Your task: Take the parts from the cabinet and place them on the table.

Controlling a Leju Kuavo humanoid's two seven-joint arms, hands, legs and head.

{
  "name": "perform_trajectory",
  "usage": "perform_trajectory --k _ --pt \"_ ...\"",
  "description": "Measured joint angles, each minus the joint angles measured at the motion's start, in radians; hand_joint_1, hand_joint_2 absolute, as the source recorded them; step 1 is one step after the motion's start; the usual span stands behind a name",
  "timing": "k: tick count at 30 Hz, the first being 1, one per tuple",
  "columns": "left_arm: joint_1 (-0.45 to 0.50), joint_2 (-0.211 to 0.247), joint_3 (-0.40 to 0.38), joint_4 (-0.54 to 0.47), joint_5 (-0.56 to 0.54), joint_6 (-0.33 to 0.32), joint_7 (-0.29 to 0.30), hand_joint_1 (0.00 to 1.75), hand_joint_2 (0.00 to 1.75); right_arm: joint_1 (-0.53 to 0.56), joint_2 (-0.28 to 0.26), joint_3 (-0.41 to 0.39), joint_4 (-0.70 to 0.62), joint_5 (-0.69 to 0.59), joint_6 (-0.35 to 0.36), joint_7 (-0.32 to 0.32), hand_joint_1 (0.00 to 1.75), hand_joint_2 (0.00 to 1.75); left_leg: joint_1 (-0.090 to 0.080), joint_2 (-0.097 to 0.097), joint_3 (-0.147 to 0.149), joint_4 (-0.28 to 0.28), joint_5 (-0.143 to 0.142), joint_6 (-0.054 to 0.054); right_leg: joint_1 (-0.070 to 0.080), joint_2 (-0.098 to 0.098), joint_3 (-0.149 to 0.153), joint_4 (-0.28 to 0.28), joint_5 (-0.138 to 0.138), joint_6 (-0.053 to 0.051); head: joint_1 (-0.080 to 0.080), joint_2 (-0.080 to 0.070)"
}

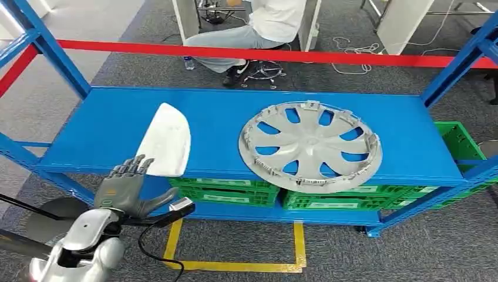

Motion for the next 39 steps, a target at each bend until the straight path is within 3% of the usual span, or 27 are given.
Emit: perform_trajectory --k 4,9,26,39 --pt "-0.002 -0.026 0.025 -0.046 0.027 0.060 -0.092 0.00 0.00 0.001 0.000 0.002 0.000 -0.043 -0.004 0.015 0.00 0.00 0.000 0.000 0.000 0.000 0.000 0.000 0.000 0.000 -0.003 0.000 0.000 0.000 0.000 0.000" --pt "-0.037 -0.052 0.052 -0.128 0.104 0.111 -0.139 0.00 0.00 0.002 0.000 0.040 0.000 -0.113 -0.007 0.043 0.00 0.00 0.000 0.000 0.001 0.000 0.000 0.000 0.000 0.000 -0.011 0.000 0.000 0.000 0.000 0.000" --pt "-0.063 -0.071 0.068 -0.263 0.184 0.147 -0.162 0.00 0.00 0.037 0.000 0.128 -0.007 -0.178 -0.005 0.075 0.00 0.00 0.000 0.000 0.001 0.000 0.000 0.000 0.000 0.000 -0.011 0.000 0.000 0.000 0.000 0.000" --pt "-0.063 -0.070 0.069 -0.269 0.184 0.145 -0.161 0.00 0.00 0.052 0.000 0.168 -0.016 -0.198 -0.005 0.085 0.00 0.00 0.000 0.000 0.001 0.000 0.000 0.000 0.000 0.000 -0.011 0.000 0.000 0.000 0.000 0.000"
